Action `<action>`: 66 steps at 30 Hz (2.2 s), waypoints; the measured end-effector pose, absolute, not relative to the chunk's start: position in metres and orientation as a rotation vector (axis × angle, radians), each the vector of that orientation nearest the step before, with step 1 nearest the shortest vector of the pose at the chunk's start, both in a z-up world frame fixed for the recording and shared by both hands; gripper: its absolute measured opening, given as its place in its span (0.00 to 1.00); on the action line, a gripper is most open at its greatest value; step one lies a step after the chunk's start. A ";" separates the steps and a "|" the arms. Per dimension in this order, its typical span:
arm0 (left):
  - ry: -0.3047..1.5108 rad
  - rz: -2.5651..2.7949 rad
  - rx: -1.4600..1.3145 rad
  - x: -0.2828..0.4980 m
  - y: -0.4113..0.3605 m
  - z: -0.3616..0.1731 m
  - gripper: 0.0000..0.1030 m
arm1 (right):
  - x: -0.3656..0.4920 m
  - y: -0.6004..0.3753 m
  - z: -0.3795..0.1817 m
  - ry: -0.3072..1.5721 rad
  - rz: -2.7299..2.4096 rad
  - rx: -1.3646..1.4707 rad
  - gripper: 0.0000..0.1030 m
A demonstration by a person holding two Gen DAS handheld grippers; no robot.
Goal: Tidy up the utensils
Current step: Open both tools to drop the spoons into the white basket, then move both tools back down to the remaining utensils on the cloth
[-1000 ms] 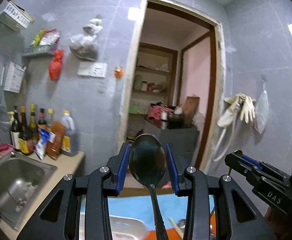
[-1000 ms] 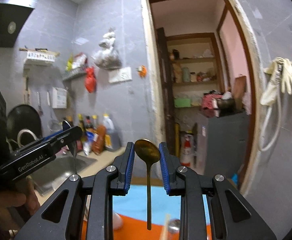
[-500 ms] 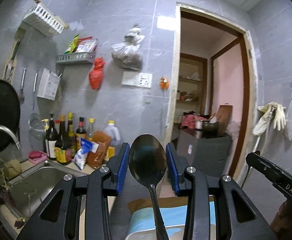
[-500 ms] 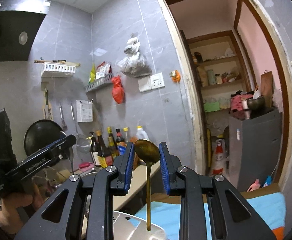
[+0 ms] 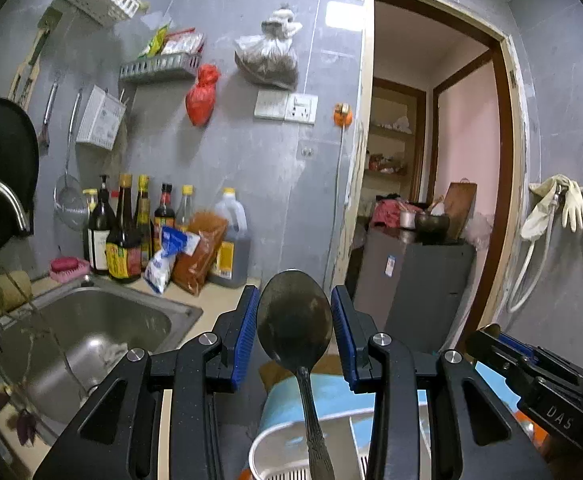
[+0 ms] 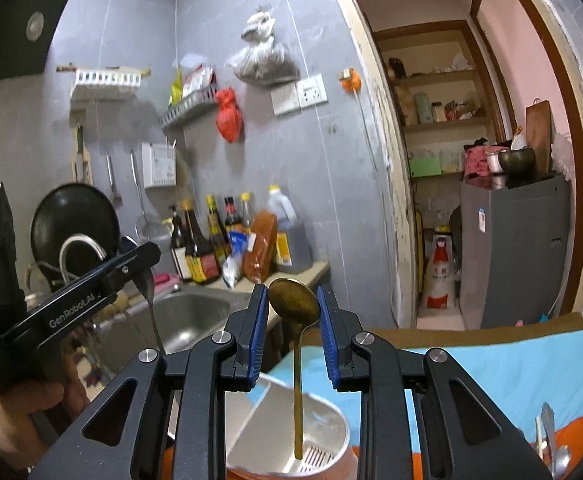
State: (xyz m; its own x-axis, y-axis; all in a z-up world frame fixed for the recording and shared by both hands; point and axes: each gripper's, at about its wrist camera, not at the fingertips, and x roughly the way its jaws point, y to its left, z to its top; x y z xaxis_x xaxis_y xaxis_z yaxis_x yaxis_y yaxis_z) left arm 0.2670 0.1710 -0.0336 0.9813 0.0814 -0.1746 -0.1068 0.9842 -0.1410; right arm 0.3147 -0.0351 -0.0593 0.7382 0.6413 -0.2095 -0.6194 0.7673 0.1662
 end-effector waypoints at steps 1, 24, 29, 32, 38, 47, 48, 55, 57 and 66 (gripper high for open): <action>0.175 0.095 -0.153 0.267 0.171 -0.036 0.31 | 0.315 -0.034 -0.062 0.269 0.693 0.085 0.22; 0.195 -0.027 -0.243 0.247 0.158 -0.003 0.72 | 0.298 -0.070 -0.027 0.243 0.639 0.126 0.54; 0.161 -0.040 -0.219 0.240 0.129 0.016 0.96 | 0.288 -0.107 -0.006 0.199 0.582 0.138 0.83; 0.147 -0.047 -0.197 0.237 0.107 0.023 0.97 | 0.281 -0.133 0.005 0.176 0.537 0.129 0.91; 0.152 -0.090 -0.168 0.236 0.061 0.025 0.98 | 0.266 -0.183 0.015 0.145 0.457 0.100 1.00; 0.216 -0.178 -0.136 0.244 -0.014 0.005 0.98 | 0.259 -0.251 0.002 0.166 0.344 0.078 1.00; 0.229 -0.186 -0.136 0.246 -0.022 0.001 0.98 | 0.260 -0.258 -0.002 0.177 0.328 0.076 1.00; 0.333 -0.214 -0.137 0.264 -0.066 -0.036 0.98 | 0.269 -0.306 -0.037 0.258 0.263 0.083 1.00; 0.365 -0.216 -0.133 0.269 -0.076 -0.047 0.98 | 0.273 -0.315 -0.048 0.280 0.254 0.086 1.00; 0.516 -0.199 -0.117 0.298 -0.098 -0.095 0.97 | 0.294 -0.337 -0.092 0.393 0.262 0.109 1.00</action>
State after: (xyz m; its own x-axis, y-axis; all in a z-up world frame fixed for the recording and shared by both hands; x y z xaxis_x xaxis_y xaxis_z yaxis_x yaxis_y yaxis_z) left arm 0.2977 -0.0980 -0.0947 0.8510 -0.2184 -0.4776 0.1594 0.9740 -0.1612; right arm 0.2945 -0.3366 -0.0918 0.8905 0.2728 -0.3642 -0.2308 0.9605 0.1552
